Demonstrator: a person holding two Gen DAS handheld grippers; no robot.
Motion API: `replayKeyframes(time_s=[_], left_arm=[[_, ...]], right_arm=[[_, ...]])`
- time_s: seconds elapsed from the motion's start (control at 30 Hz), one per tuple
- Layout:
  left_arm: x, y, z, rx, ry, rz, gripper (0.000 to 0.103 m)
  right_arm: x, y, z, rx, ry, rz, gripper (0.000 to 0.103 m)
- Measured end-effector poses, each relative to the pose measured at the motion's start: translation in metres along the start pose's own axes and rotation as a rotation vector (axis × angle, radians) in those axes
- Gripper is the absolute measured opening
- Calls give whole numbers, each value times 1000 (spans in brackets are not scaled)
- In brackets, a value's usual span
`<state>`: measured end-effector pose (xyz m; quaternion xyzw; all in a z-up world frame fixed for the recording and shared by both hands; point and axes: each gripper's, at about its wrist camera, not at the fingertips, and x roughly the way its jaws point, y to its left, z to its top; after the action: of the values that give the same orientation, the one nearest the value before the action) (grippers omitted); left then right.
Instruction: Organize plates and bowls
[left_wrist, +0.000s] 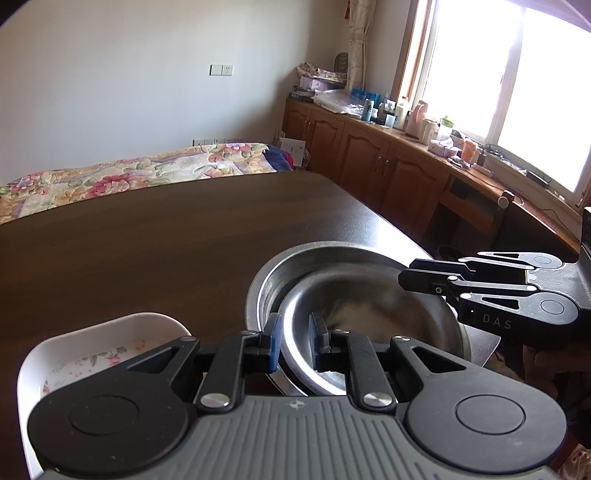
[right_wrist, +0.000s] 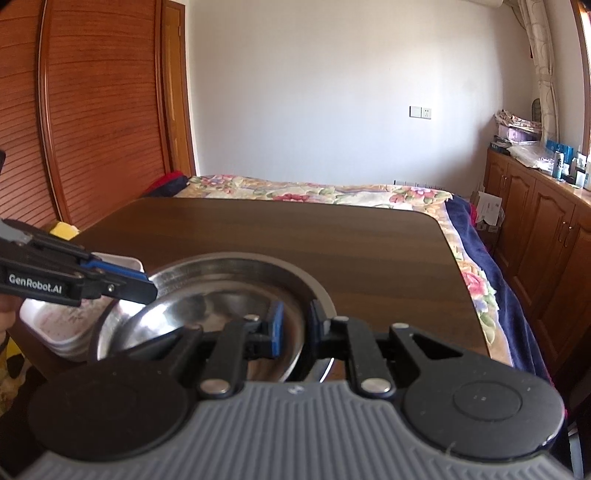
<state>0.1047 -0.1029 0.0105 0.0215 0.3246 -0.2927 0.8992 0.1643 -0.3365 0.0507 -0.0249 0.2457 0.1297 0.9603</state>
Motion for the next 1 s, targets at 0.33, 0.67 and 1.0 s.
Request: replayKeyframes(time_s=[0.33,0.67,1.0], left_arm=[[-10,-1,1,9,-54,23,16],[-19,0,-4,4,-114,51,29],[-20,-3,-22,25,-210,107,75]], right_arm=[[-11,-5,6,5,-60,-15,17],[-16,-8,-2,27,-121,-43,17],[-12,-10,-23,60,-159,-74,53]])
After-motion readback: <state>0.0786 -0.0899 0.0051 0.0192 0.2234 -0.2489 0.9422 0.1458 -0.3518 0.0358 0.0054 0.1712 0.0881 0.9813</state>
